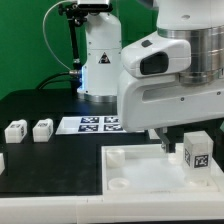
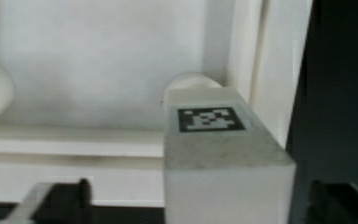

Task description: Assemble one leg

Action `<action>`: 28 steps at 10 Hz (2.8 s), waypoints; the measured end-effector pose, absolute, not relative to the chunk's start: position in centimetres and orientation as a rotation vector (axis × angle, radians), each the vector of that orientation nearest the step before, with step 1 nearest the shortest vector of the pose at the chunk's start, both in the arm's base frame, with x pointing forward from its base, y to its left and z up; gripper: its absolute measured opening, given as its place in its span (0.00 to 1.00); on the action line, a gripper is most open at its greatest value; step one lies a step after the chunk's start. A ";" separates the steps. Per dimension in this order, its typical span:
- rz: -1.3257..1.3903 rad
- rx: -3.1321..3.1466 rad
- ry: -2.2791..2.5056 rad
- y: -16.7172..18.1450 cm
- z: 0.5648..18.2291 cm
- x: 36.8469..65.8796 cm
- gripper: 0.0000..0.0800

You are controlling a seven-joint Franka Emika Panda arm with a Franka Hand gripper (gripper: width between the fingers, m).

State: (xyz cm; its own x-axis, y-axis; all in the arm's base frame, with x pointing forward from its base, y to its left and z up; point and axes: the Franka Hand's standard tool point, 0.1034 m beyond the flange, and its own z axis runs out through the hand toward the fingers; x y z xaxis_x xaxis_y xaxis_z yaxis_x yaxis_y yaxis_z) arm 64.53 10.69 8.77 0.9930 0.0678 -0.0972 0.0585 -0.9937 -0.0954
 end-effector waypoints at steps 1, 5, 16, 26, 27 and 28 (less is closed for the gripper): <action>0.155 -3.045 -0.046 10.7 8.8 64.5 0.55; 0.169 -3.005 0.604 11.0 8.7 64.5 0.36; 0.107 -2.364 1.884 11.0 8.6 64.0 0.49; -0.008 -3.043 0.147 11.9 8.2 63.8 0.76; -0.007 -3.040 0.168 11.9 8.2 63.8 0.76; -0.003 -3.036 0.231 11.9 8.2 63.8 0.54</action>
Offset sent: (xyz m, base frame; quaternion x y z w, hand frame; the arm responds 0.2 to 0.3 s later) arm 0.0000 0.0000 0.0000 0.0000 0.0000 0.2667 0.9638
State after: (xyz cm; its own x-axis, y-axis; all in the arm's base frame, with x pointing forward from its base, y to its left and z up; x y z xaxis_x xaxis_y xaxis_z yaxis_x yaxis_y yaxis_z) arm 63.84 11.90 8.16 0.9885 -0.1513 -0.0051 -0.1511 -0.9837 -0.0970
